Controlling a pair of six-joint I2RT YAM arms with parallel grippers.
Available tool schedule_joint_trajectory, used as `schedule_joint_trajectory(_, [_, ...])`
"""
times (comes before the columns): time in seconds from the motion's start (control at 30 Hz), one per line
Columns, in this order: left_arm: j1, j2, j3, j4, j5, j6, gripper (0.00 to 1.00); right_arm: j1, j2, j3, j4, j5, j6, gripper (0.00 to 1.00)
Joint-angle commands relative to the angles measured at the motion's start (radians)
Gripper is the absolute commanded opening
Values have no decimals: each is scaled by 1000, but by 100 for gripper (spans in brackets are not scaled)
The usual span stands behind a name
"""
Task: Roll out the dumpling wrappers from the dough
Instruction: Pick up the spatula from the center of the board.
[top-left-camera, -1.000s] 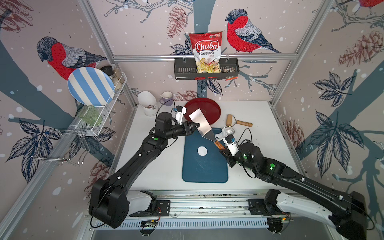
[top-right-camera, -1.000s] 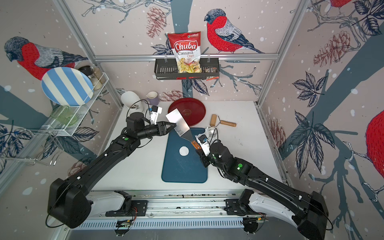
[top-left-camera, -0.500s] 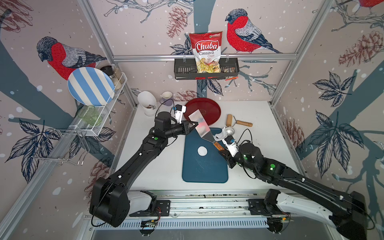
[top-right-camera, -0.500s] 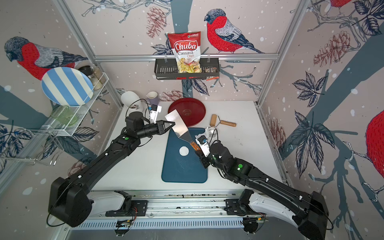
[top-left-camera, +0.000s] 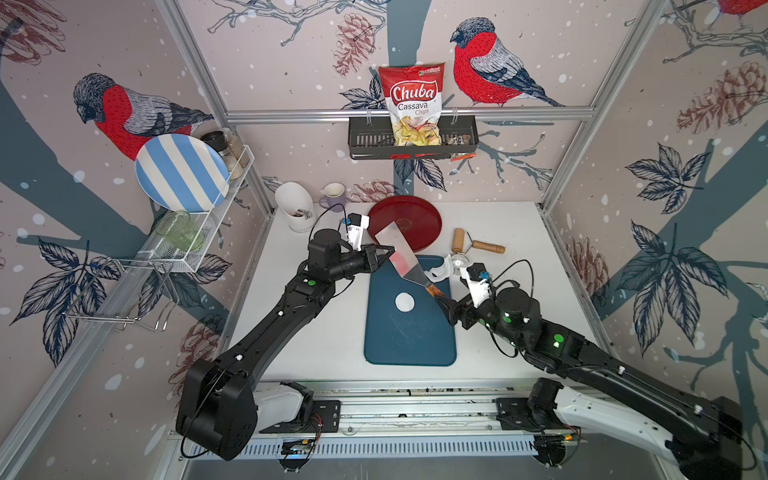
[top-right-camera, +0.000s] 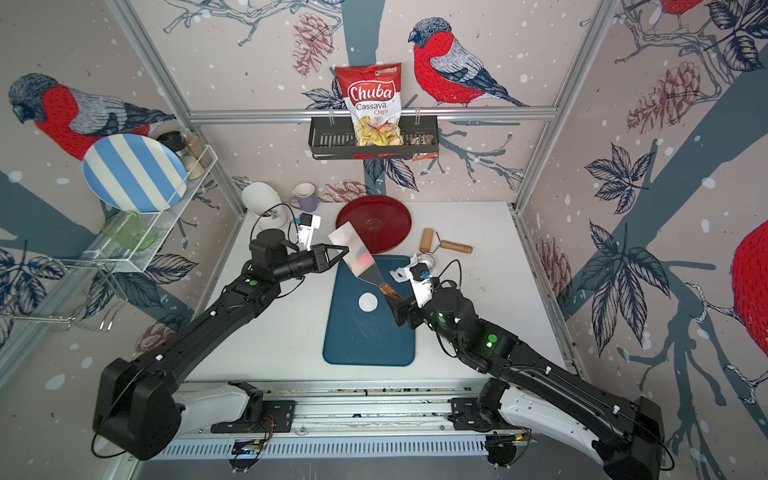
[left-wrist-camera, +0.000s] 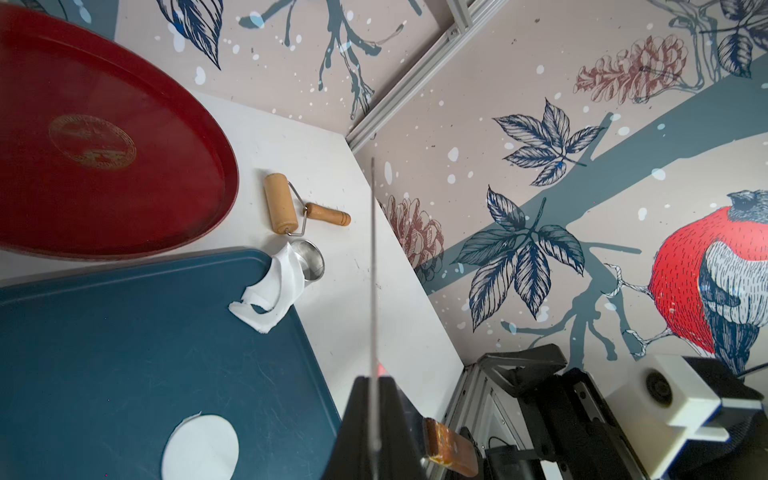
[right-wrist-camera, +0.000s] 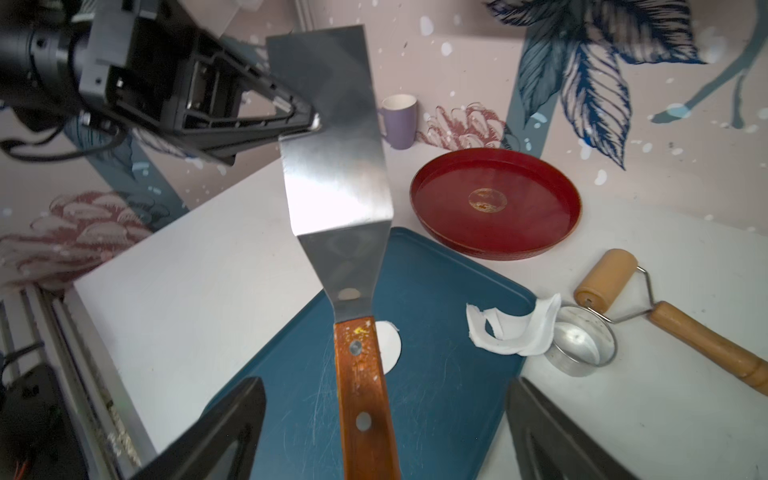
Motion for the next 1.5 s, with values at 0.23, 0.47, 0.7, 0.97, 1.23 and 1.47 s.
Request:
schedule_joint_trajectory(0.23, [4, -77, -90, 380, -277, -302, 0, -133, -193, -80, 162, 123, 459, 98])
schedule_joint_trajectory(0.47, [1, -114, -189, 563, -400, -439, 0, -165, -312, -256, 424, 57, 672, 93])
schedule_joint_trajectory(0.7, [-34, -136, -197, 593, -493, -455, 0, -165, -143, -181, 574, -61, 650, 91])
schedule_joint_trajectory(0.97, [-89, -112, -160, 620, -569, -447, 0, -200, 105, -16, 688, -161, 721, 87])
schedule_joint_trajectory(1.23, [-131, -66, -134, 681, -596, -454, 0, -237, 257, 112, 691, -216, 762, 79])
schedule_joint_trajectory(1.47, [-166, -47, -137, 721, -631, -450, 0, -249, 333, 135, 776, -188, 788, 61])
